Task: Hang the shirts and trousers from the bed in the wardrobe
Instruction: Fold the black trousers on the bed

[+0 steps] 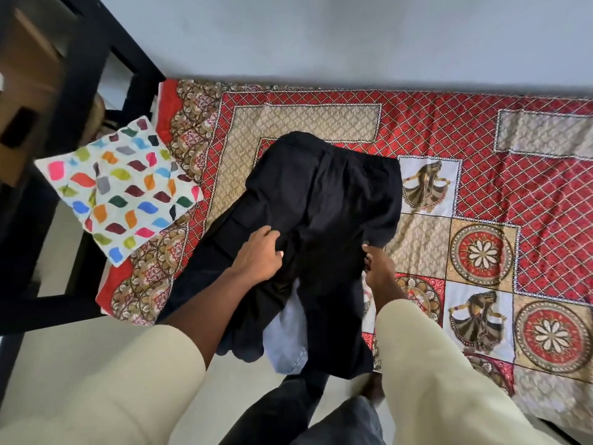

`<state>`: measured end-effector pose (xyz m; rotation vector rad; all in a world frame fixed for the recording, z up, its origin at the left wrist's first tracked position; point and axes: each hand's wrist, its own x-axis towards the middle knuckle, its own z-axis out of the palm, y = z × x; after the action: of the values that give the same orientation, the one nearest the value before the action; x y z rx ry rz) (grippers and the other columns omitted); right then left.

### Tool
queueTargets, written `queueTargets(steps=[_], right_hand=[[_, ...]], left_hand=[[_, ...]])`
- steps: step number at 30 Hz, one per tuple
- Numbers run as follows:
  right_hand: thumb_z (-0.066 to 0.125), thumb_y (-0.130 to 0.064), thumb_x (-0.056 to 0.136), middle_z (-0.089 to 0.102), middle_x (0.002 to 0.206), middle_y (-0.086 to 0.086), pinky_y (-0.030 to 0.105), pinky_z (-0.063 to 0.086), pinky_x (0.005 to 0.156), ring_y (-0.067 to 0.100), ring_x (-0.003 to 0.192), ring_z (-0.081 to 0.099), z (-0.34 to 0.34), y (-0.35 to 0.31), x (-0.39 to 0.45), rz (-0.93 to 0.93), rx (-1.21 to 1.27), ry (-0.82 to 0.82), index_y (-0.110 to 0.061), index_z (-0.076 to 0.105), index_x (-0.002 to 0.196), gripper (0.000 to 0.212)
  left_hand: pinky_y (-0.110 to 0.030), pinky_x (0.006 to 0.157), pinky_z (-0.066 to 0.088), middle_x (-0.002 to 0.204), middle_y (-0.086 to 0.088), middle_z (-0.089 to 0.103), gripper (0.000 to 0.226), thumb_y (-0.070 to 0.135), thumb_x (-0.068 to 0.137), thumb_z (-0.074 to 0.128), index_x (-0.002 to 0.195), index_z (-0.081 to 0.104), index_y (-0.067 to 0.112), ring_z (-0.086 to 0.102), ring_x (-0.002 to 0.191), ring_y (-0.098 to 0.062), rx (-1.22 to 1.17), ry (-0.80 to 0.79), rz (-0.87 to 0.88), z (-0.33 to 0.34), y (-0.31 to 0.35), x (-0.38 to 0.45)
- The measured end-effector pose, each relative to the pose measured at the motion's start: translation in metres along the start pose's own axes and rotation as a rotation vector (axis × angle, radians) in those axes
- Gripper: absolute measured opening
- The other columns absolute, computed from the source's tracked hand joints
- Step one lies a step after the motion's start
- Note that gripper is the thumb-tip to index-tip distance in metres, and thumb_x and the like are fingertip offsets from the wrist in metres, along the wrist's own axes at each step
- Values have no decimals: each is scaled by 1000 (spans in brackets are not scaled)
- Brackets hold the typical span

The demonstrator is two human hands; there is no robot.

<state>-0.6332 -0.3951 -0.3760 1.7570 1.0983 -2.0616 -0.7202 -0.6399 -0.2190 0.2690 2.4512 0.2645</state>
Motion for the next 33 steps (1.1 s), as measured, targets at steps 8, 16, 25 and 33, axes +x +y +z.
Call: queueTargets(steps=[8,16,25,33], right_hand=[[56,9,64,64,85,-3,15,46,54,14,68,59,39,-56,-132,-468,-424,-143,-7,63,105,45],[61,5,58,60,133,16,47,46,100,42,129,48,21,19,-220,-1406,-1468,-489,3,70,103,46],[59,0,76,46,148,13,51,37,111,38,143,32,-2,6,-260,-1460,-1942,-557,-1,66,121,45],[56,-14,89,38,154,13,33,41,105,26,138,41,-3,2,-285,-819,-1732,-586,-4,60,127,39]], left_hand=[[-29,101,39,143,-10,51,66,48,91,62,143,45,10,49,130,-24,-537,29,-119,-35,48,5],[-35,75,56,123,-13,59,80,20,81,76,147,34,10,63,97,-24,-593,-233,-77,-84,114,-5],[-36,95,47,111,-8,66,52,58,83,66,114,66,15,61,102,-24,-2,-595,-157,-53,119,-79],[-33,79,46,117,-19,66,29,10,87,55,112,66,0,61,111,-36,-496,137,-67,-71,94,-71]])
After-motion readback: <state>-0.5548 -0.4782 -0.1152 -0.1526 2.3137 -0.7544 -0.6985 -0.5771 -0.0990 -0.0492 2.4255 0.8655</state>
